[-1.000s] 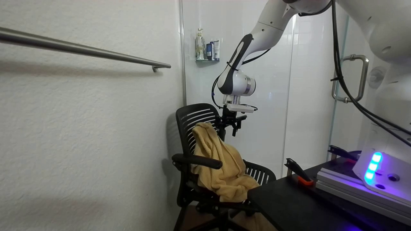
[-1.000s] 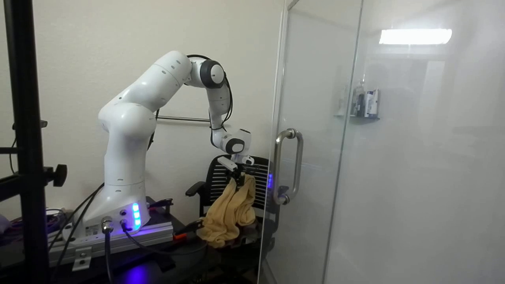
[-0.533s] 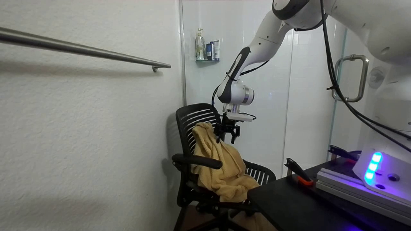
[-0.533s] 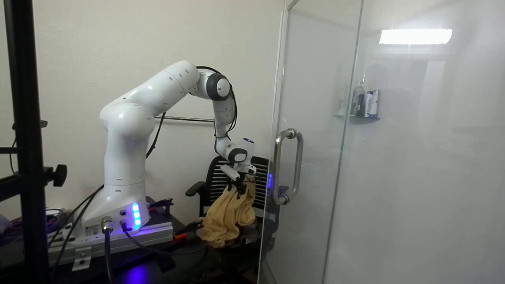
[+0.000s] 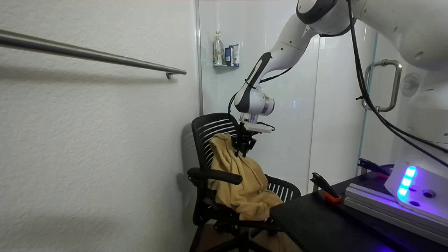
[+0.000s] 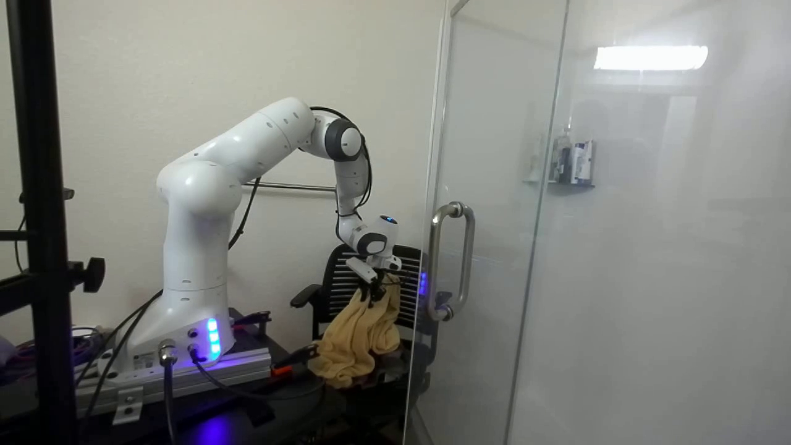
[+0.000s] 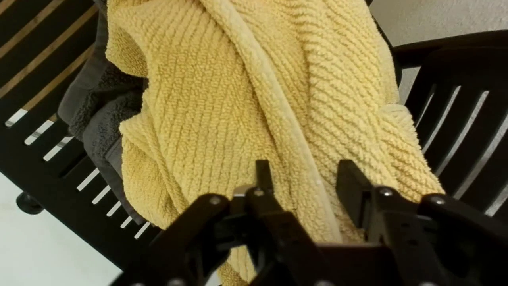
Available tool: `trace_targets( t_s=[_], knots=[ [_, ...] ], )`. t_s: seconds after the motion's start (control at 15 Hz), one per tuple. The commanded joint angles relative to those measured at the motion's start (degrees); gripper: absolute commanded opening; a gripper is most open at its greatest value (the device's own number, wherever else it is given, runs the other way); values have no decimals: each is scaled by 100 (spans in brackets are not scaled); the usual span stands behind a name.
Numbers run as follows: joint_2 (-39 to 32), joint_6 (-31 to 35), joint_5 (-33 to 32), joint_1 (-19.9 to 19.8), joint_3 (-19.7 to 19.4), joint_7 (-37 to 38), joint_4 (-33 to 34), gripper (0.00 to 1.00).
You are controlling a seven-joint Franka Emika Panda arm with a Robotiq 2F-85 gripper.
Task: Remove the towels from the black chair and put them on the floor
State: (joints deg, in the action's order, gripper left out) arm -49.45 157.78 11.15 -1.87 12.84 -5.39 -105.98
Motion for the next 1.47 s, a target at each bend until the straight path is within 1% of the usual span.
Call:
trace_targets(
  t_s=[0.0,0.07,0.2,0.4,0.53,0.6,0.67,0.87,1.0,1.2,1.4],
  knots=[
    [-25,192,29,-194,151,-215,-19,19],
    [-27,215,34,-210,162,-220,-20,10],
    [-22,243,21,-219,153,-214,-21,0],
    [60,131,62,-278,200,-177,-47,0],
    [331,-48,56,-348,271,-225,-208,1],
    [560,-163,103,-487,416,-326,-348,1],
    [768,-275,128,-523,459,-317,-450,1],
    [1535,-914,433,-892,931,-632,-729,1],
    [2119,-1454,688,-834,924,-602,-823,1],
    [3104,-2243,823,-442,595,-215,-982,1],
    [4025,-2650,789,-59,378,91,-1137,1]
  ],
)
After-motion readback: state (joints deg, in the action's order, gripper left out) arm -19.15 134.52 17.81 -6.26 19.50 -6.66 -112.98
